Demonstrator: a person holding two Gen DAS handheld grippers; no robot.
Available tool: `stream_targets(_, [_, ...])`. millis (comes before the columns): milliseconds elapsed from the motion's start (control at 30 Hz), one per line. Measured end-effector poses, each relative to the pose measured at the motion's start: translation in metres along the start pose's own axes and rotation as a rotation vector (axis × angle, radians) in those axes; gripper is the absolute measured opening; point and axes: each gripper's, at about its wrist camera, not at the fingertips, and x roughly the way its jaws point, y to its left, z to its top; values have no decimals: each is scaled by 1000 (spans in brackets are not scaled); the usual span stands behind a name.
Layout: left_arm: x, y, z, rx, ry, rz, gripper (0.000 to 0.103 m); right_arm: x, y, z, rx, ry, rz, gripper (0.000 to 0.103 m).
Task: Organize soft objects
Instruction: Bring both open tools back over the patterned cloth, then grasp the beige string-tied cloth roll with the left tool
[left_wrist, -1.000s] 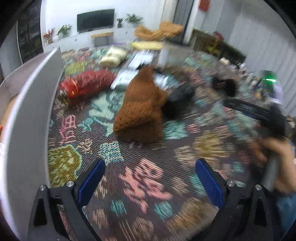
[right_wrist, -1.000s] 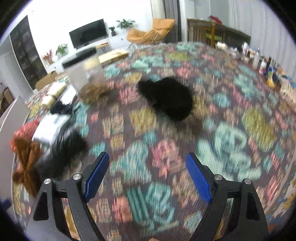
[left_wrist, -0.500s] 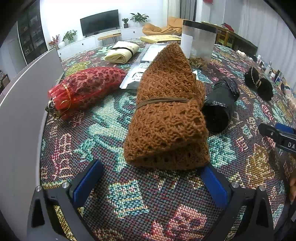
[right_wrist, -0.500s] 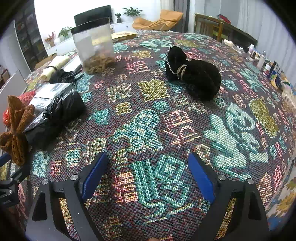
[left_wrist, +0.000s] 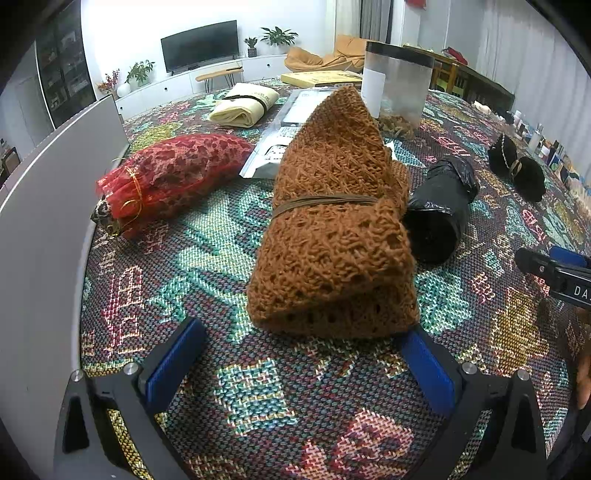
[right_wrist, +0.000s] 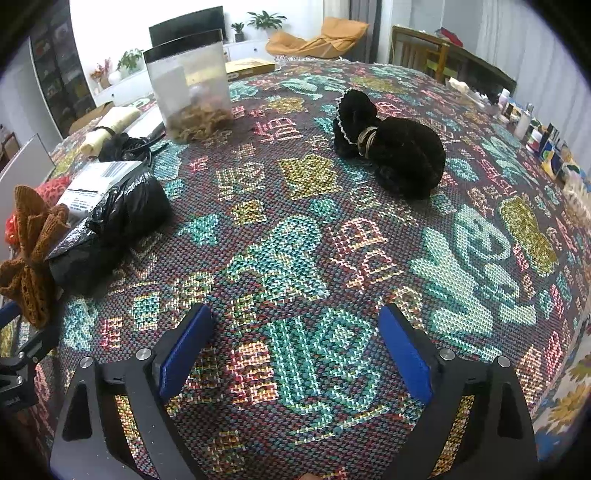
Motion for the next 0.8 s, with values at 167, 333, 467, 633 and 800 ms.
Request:
stream_targets(167, [0,-1,0,0,0,0,103,0,0,-2,0,9,2,94])
stream_targets(333, [0,0,0,0,-1,1,103,-2,0,-1,-1,10,3,94])
stream_targets(467, [0,-1,0,-1,-1,1,103,-1,0,-1,-2,11,7,95])
stream_targets(633, [0,-1,0,-1,-1,3,103,-1,0,-1,-3,12,7,95])
stream_targets(800, [-2,-1,0,2,15,-2,103,-1,0,-1,-3,9,8,95])
